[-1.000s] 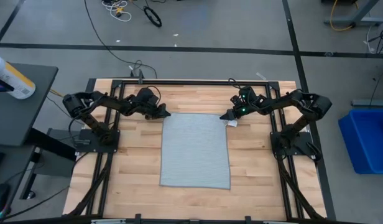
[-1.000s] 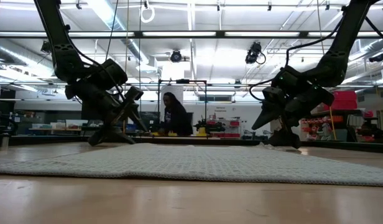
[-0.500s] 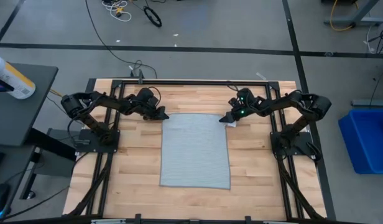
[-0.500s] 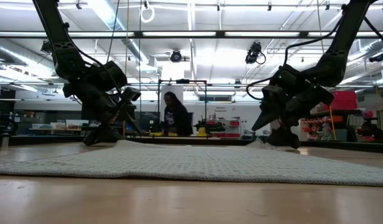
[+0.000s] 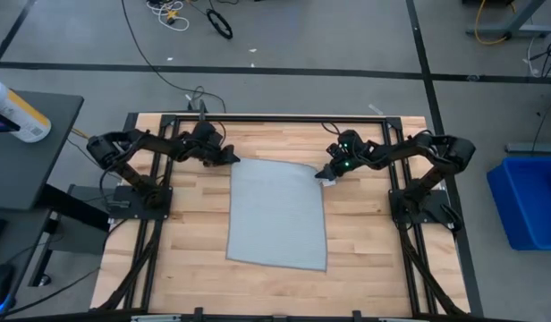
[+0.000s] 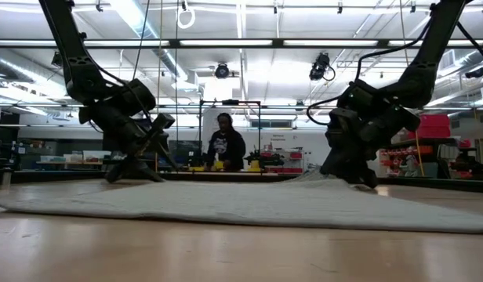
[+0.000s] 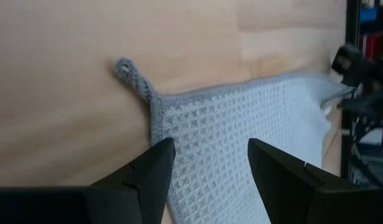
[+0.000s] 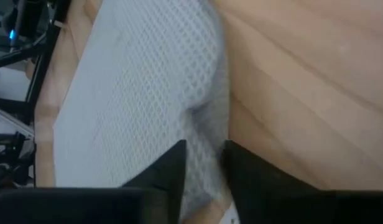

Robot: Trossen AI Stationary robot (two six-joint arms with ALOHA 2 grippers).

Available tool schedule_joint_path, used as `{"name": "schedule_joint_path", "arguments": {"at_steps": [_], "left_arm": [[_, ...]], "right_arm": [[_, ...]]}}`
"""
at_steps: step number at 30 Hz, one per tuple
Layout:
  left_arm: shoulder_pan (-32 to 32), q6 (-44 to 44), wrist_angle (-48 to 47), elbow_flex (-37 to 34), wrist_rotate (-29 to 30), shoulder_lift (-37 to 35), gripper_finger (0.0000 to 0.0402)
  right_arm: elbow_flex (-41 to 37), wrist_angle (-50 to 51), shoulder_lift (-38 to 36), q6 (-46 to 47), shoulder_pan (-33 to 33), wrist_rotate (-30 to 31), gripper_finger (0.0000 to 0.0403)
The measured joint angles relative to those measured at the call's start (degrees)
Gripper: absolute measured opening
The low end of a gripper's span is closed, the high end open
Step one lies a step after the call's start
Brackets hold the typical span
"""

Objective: Fold microfiber towels
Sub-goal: Fold the grey towel

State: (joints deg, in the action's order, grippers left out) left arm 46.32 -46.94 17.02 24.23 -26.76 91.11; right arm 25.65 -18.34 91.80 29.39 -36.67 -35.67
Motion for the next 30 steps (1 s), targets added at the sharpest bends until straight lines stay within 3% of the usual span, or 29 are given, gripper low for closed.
{"name": "schedule_joint_path", "arguments": {"at_steps": [6,10,14,22,30], "left_arm": [[1.49,-0.25,0.20,-0.24,-4.70,-1.58,0.0218],[1.42,-0.97,2.38,-0.12,-6.53,-5.78,0.0218],[3.20,0.06,0.31,-0.21,-3.16,-8.65,0.0218],[7.41,5.13,-10.35,-0.13,-3.11,-8.37,0.0218],[7.37,5.64,-11.08,-0.11,-0.22,-8.39,0.0218]], "right_arm": [[0.17,-0.37,1.41,0.20,-0.01,-1.05,0.0276],[0.17,-0.27,1.74,-0.29,-0.04,-1.93,0.0320],[0.15,-0.21,1.80,-0.25,-0.37,-2.26,0.0310],[0.07,-0.84,1.85,0.11,-0.37,-2.19,0.0270],[0.04,-1.88,1.91,0.61,-0.37,-2.06,0.0278]]}}
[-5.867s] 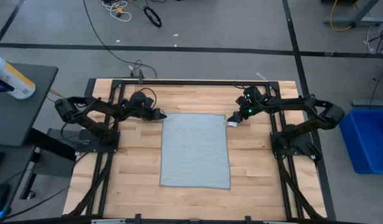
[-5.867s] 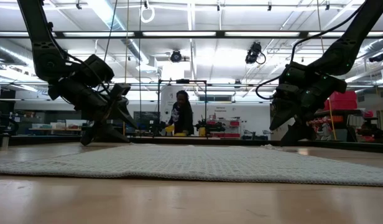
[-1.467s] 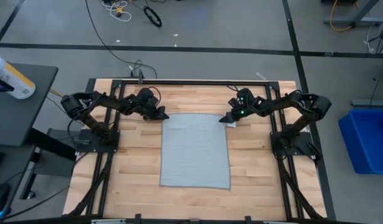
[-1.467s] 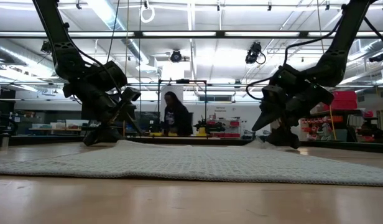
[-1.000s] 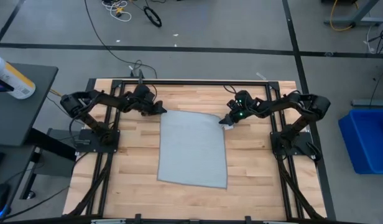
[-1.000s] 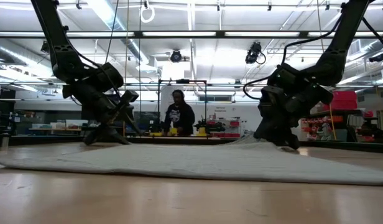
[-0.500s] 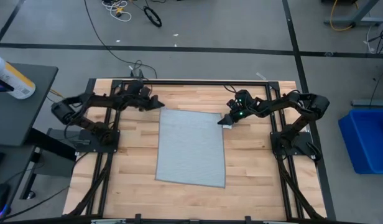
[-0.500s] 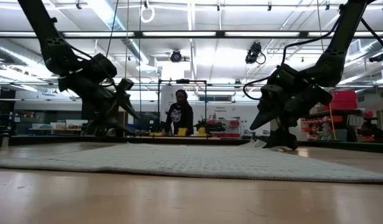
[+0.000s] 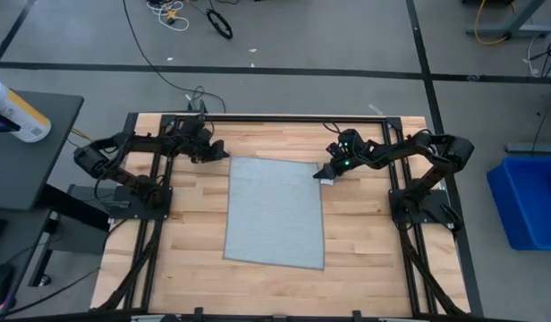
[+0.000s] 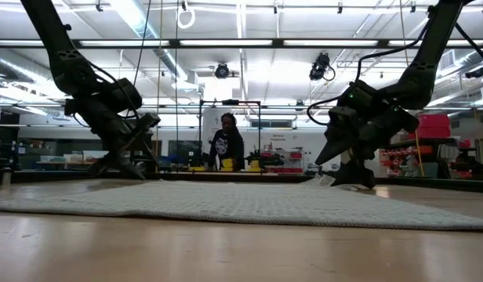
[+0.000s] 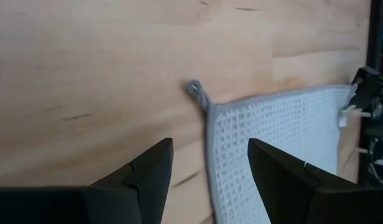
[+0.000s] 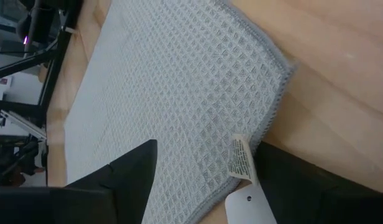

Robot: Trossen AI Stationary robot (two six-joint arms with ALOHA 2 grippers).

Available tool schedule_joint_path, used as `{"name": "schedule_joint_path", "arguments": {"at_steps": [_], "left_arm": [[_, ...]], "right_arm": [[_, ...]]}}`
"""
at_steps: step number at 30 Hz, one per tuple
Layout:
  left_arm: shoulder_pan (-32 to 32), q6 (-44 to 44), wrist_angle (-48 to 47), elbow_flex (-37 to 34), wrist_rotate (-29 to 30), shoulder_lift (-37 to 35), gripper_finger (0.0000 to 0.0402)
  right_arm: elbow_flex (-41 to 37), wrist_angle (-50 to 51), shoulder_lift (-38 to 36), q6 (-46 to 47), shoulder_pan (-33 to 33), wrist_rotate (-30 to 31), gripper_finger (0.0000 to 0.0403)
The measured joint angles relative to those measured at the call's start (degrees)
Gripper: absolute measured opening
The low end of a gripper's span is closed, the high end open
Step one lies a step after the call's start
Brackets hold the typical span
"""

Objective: Fold microfiber towels
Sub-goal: Fold the grey towel

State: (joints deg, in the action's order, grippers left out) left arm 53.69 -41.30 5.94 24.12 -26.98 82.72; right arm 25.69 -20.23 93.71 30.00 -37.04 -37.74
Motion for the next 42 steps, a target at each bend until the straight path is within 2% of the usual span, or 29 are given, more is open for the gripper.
{"name": "schedule_joint_path", "arguments": {"at_steps": [11,20,27,37,42], "left_arm": [[-1.86,-6.36,10.35,0.49,-2.83,8.48,0.0218],[-2.46,-6.32,9.22,1.73,-2.62,9.05,0.0218],[-2.80,-10.51,12.20,2.18,-2.25,9.30,0.0218],[-4.73,-10.33,9.34,6.01,-0.94,11.28,0.0218],[-5.63,-9.51,8.88,6.26,0.81,11.17,0.0218]], "right_arm": [[-0.07,-0.44,0.04,0.04,0.00,-0.04,0.0274],[-0.07,-0.81,0.04,0.04,0.02,-0.04,0.0286],[-0.07,-0.85,0.04,0.02,0.02,-0.04,0.0271],[-0.07,-0.85,0.04,0.03,0.02,-0.04,0.0282],[-0.07,-0.87,0.06,0.03,0.02,-0.04,0.0270]]}}
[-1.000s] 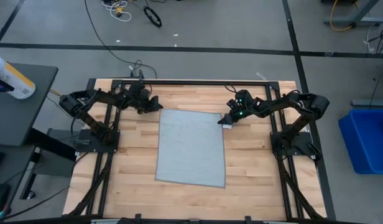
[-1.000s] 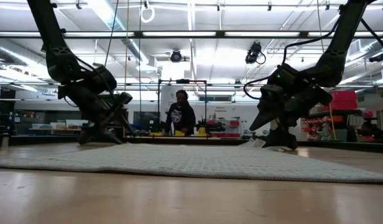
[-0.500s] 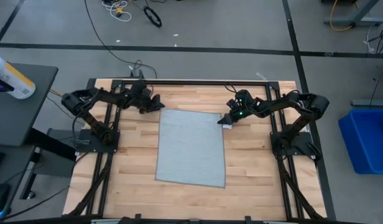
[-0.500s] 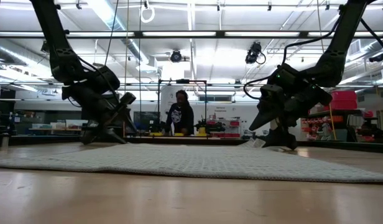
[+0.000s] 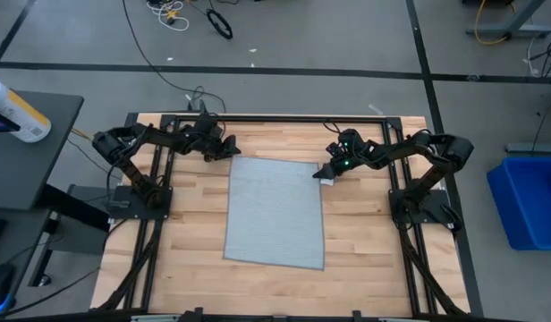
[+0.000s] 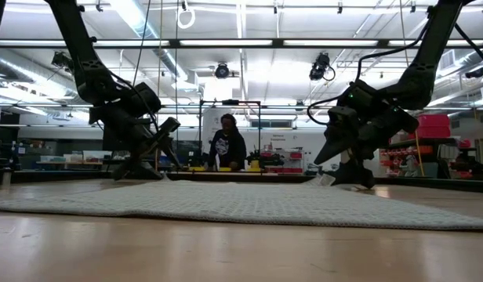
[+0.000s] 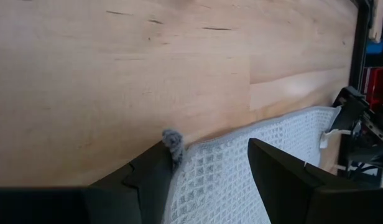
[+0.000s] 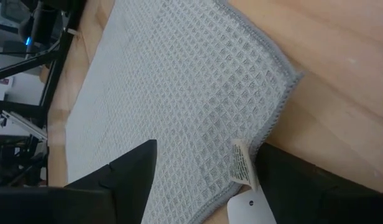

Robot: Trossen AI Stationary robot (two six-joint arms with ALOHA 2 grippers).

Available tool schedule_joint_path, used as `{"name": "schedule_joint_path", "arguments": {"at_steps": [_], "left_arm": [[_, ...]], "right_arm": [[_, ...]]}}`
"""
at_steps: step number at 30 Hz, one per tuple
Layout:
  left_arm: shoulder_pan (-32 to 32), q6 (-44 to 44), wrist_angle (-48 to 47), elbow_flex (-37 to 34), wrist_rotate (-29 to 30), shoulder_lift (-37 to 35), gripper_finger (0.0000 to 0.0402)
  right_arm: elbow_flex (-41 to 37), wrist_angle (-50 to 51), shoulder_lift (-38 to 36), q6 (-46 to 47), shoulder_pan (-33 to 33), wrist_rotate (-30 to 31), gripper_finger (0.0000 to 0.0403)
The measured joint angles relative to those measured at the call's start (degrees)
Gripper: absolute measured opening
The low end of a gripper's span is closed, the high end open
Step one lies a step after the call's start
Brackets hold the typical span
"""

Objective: Fold microfiber towels
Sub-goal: Fold the grey towel

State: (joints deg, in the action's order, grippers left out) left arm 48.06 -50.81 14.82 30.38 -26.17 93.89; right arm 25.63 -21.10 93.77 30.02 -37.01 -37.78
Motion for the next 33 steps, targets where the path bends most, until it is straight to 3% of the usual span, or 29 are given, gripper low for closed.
{"name": "schedule_joint_path", "arguments": {"at_steps": [13,23,33], "left_arm": [[-1.15,0.00,-0.29,0.02,1.78,-0.15,0.0215],[-2.08,0.00,-0.60,0.02,4.36,-0.09,0.0157],[-3.29,4.59,-0.66,-0.05,6.55,0.09,0.0066]], "right_arm": [[0.00,-0.04,0.00,0.19,0.02,1.66,0.0179],[0.00,-0.59,0.00,0.01,1.35,4.09,0.0013],[0.02,-1.14,0.03,-0.26,3.80,6.44,0.0003]]}}
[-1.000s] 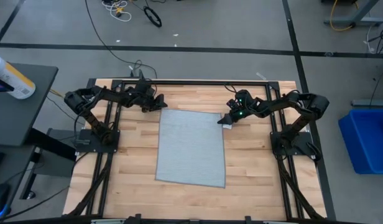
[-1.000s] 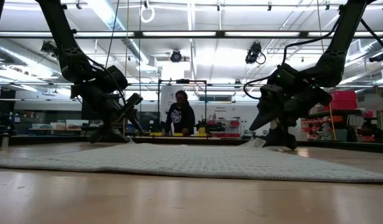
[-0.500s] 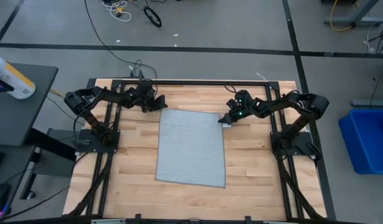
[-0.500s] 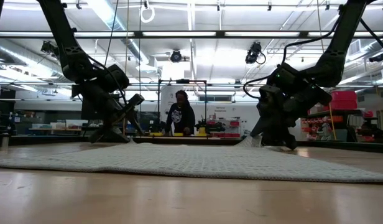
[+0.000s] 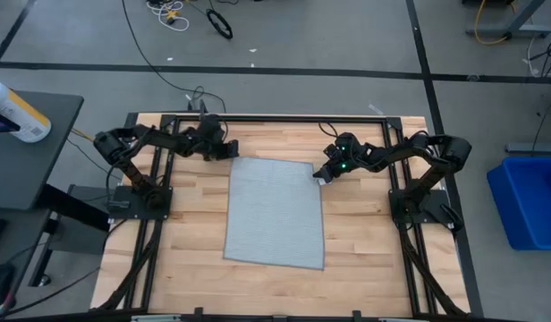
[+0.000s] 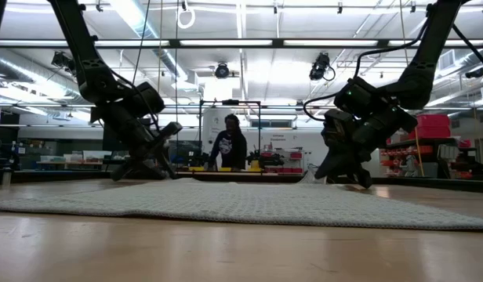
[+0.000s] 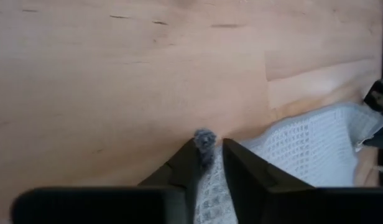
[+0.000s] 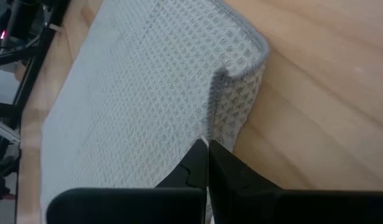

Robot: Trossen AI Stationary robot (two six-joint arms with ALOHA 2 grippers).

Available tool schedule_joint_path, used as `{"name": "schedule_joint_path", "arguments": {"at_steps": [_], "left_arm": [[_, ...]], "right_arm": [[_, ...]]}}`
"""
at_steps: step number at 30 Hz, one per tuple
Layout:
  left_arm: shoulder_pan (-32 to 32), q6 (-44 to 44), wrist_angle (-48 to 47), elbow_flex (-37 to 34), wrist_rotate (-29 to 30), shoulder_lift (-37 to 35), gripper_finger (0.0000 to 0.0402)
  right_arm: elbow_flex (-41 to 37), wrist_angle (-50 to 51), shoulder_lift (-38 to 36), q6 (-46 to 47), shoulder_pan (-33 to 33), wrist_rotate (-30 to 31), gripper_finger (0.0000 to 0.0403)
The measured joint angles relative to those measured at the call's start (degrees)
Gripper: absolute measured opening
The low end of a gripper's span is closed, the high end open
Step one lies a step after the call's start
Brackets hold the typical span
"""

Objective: Fold microfiber towels
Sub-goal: Fold the grey towel

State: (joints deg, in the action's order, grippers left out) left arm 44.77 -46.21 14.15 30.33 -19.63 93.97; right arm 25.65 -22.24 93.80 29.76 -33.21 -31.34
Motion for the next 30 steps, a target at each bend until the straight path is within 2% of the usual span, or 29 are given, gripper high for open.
{"name": "schedule_joint_path", "arguments": {"at_steps": [2,4,8,16,25,30], "left_arm": [[-0.81,1.66,-0.04,-0.01,0.61,0.00,0.0030],[-1.51,2.51,0.00,-0.02,1.44,0.00,0.0011],[-2.01,4.42,0.00,-0.02,1.94,-0.02,0.0006],[-2.23,6.47,-0.77,0.00,-3.56,-2.07,0.0004],[-2.77,6.53,-1.03,0.00,-2.11,-7.69,0.0004],[-2.95,7.70,-4.38,0.00,-2.42,-10.90,0.0004]], "right_arm": [[0.00,-0.20,0.00,0.11,-0.02,-0.10,0.0003],[0.00,-0.24,0.00,0.24,-0.02,-0.12,0.0002],[0.00,-0.22,0.00,0.24,-0.02,-0.15,0.0001],[-0.02,-1.61,0.02,1.13,0.00,-0.47,0.0001],[0.00,-2.71,0.07,1.98,2.01,-3.02,0.0000],[0.00,-3.31,0.07,2.18,3.60,-3.30,0.0000]]}}
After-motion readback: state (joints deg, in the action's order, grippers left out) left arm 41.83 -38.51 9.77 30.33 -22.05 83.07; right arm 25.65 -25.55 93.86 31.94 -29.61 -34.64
